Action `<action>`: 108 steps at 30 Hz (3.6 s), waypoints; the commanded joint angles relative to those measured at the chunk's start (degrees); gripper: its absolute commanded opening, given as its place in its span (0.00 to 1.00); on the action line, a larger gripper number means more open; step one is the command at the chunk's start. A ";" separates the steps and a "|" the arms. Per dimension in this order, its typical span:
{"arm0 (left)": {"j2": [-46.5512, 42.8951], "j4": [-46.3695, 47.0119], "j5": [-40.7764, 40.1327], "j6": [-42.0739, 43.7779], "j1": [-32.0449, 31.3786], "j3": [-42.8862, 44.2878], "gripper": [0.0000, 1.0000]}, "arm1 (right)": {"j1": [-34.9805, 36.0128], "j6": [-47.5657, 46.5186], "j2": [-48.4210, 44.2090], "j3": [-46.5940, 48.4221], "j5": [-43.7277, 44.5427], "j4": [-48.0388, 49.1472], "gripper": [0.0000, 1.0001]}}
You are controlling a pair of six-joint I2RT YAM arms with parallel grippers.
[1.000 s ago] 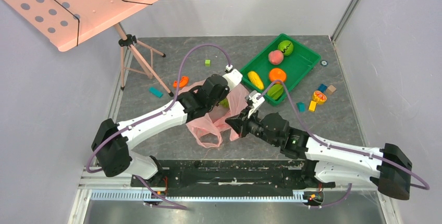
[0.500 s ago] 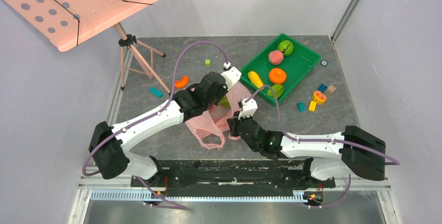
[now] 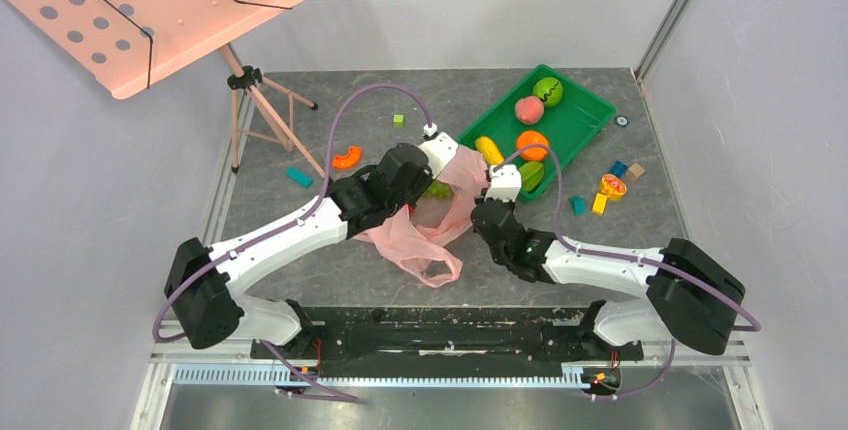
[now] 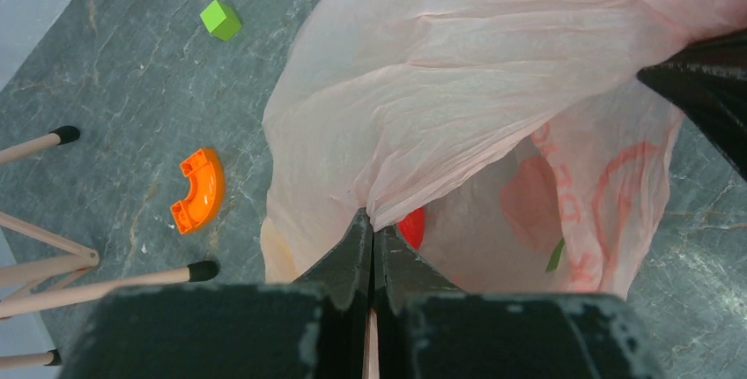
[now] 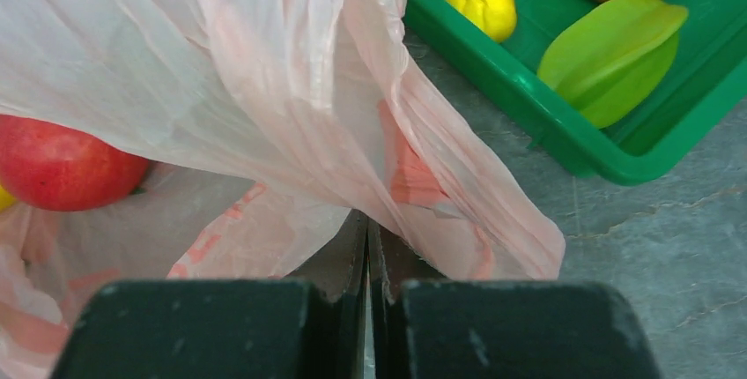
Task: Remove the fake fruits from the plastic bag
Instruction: Adjust the plastic bag at the center of the board, then take out the fake fruit from the plastic bag.
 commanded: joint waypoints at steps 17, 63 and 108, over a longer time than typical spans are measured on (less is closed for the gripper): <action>-6.14 -2.00 7.01 -10.50 1.09 -2.48 0.02 | 3.99 -13.75 -3.25 -2.88 -30.50 24.09 0.14; -16.07 -6.34 15.14 -14.91 7.13 -9.44 0.02 | 15.80 -9.80 14.13 0.36 -12.73 37.44 0.03; -16.48 -6.61 24.17 -14.84 9.41 -9.57 0.02 | 9.28 -4.69 27.78 8.44 -18.34 45.51 0.98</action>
